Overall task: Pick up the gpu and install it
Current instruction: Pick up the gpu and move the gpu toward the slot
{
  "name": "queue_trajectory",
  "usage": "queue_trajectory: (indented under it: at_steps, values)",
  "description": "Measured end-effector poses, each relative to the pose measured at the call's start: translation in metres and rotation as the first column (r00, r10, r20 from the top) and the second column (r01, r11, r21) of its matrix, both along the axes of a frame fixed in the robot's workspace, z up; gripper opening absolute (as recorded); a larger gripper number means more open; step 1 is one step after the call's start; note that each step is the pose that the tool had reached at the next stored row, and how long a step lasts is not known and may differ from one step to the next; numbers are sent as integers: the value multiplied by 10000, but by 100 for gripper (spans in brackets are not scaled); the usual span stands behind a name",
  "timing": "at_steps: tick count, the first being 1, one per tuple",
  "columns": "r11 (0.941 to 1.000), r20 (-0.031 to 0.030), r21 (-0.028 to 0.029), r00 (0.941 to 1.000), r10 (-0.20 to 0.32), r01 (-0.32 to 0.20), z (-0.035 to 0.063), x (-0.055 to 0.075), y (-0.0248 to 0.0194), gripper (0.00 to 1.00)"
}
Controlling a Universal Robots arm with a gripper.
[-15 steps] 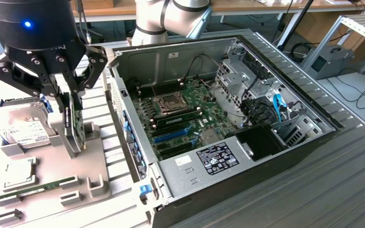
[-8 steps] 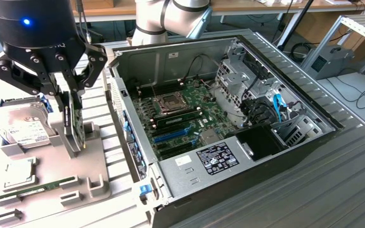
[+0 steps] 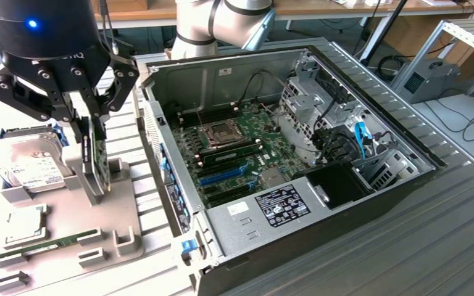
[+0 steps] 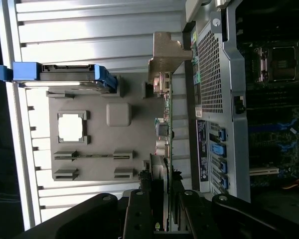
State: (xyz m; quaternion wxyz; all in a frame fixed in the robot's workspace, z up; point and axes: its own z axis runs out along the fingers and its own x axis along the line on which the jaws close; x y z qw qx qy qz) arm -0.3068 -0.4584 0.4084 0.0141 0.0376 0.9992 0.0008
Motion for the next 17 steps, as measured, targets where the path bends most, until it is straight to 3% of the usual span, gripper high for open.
queue_trajectory:
  at_steps: [17]
  values:
    - [10000,1,1,10000,0,0,60,0,0,26]
